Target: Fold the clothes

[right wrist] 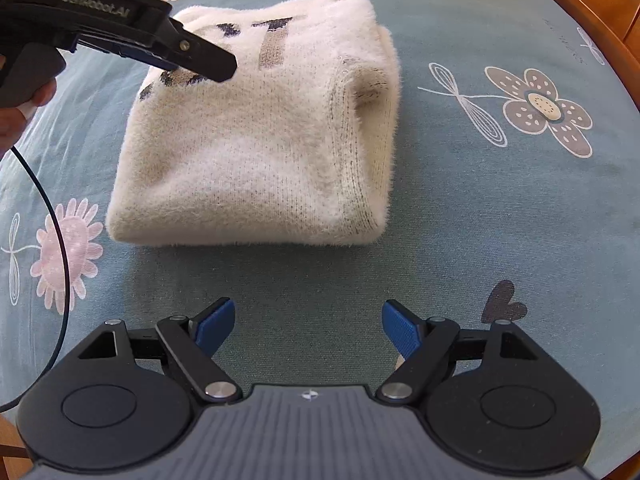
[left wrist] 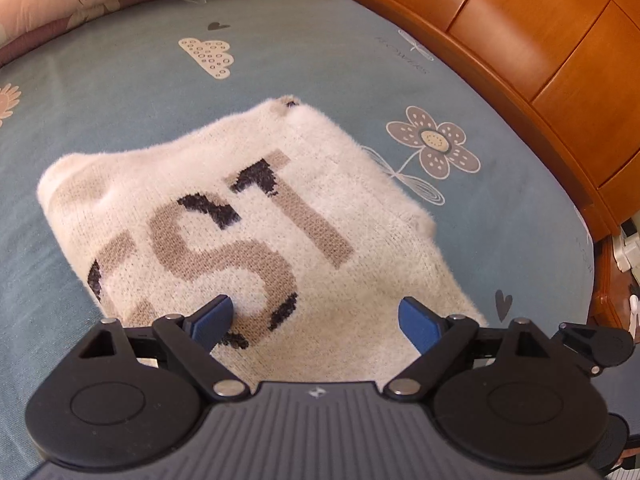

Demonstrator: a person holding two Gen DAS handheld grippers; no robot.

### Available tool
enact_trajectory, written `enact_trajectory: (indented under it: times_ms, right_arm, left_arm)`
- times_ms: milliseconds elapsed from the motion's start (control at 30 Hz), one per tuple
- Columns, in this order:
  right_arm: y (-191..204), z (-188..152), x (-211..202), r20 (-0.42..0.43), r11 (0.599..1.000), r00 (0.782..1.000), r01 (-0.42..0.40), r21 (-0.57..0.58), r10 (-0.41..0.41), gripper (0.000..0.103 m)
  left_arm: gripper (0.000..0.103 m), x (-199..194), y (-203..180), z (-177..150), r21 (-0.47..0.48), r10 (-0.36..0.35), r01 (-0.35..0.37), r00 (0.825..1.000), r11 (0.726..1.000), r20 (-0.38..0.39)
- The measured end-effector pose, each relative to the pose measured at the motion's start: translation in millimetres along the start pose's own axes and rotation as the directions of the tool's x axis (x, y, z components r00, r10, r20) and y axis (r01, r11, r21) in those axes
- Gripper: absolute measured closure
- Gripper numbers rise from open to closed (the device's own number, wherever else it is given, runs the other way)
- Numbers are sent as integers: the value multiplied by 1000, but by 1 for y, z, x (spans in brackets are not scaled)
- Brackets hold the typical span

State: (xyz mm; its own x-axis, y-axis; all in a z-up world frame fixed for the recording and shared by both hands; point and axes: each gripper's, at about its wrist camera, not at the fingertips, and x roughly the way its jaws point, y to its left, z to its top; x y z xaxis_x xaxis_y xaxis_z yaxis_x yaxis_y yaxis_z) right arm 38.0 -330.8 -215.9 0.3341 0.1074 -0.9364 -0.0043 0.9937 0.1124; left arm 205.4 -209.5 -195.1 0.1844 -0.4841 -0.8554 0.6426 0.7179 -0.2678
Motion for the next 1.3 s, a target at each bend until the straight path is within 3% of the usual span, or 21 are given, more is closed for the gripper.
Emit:
enact_trajectory:
  times_ms: [100, 233, 467, 567, 633, 900, 1067, 1133, 1233, 1300]
  right_arm:
    - [1, 2, 0, -3, 1000, 1000, 11, 7, -11, 19]
    - [-2, 13, -9, 34, 999, 999, 41, 0, -41, 19]
    - [-16, 65, -34, 188, 998, 980, 64, 14, -66, 19]
    - [-22, 92, -41, 241, 997, 968, 68, 22, -71, 18]
    - [-25, 103, -44, 258, 998, 964, 54, 39, -63, 13]
    - [-34, 133, -38, 272, 995, 962, -50, 84, 25, 12]
    - [-28, 154, -24, 265, 983, 953, -171, 71, 146, 11]
    - [-23, 158, -8, 225, 961, 944, -266, 82, 242, 8]
    - [-19, 154, 25, 157, 948, 950, -291, 125, 271, 8]
    - [-19, 150, 34, 140, 955, 958, -270, 126, 252, 7]
  left_arm:
    - [4, 10, -1, -3, -2, -1, 1, 1000, 1000, 7]
    - [3, 13, 0, -6, 3, -4, 4, 1000, 1000, 7]
    - [3, 20, 9, -3, -15, -44, 44, 999, 999, -11]
    - [2, 28, 3, -5, 57, -21, 21, 1000, 998, -12]
    - [2, 32, 0, -7, 81, -4, 5, 1000, 997, -5]
    - [5, -3, 4, -10, 66, 26, -27, 1000, 997, 12]
    - [5, -25, 34, -12, -59, 101, -100, 995, 993, 8]
    - [5, -28, 53, -12, -133, 123, -122, 992, 984, -3]
    - [5, -27, 72, -15, -231, 148, -149, 989, 962, -22]
    - [5, -26, 81, -14, -276, 129, -127, 992, 953, -10]
